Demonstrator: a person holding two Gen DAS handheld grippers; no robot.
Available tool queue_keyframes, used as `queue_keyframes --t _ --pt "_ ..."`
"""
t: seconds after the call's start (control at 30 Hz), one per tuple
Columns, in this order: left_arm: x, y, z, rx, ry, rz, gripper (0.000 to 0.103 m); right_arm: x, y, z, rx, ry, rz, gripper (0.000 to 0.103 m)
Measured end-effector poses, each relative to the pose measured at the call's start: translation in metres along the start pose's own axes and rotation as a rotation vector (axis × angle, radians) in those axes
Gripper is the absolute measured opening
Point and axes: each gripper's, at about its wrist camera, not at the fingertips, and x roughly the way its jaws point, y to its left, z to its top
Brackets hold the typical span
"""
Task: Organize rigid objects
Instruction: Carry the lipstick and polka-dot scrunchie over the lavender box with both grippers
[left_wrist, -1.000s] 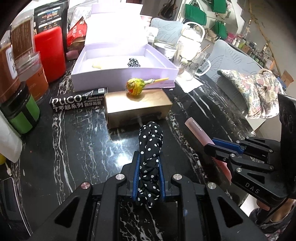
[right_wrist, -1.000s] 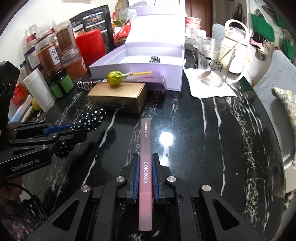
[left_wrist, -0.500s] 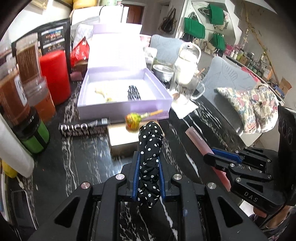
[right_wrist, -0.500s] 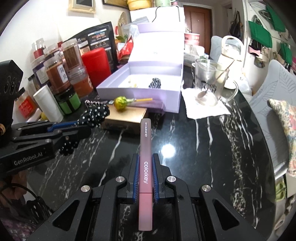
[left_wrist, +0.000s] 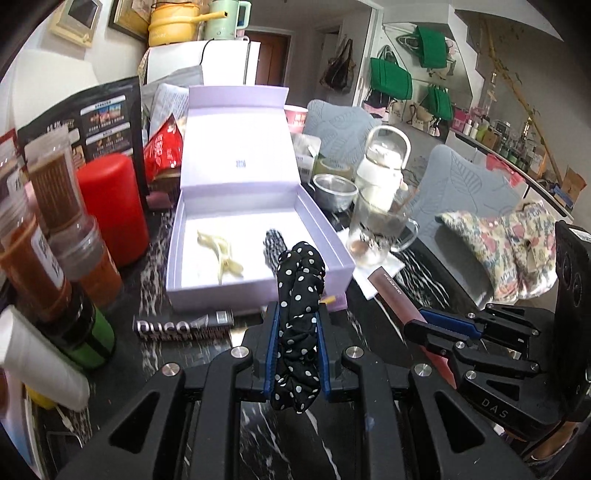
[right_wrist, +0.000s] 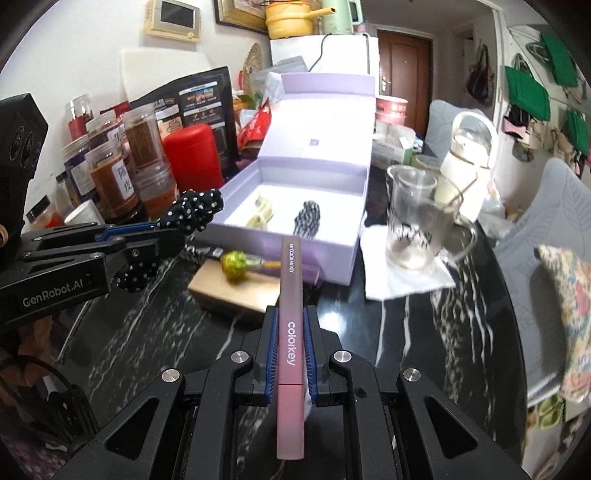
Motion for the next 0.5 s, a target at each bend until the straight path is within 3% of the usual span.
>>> queue_keyframes --t 0.5 --pt "0.026 0.018 0.064 0.002 -0.084 0.019 0.018 0.023 -0.019 0.066 -0.038 -0.076 0.002 0.013"
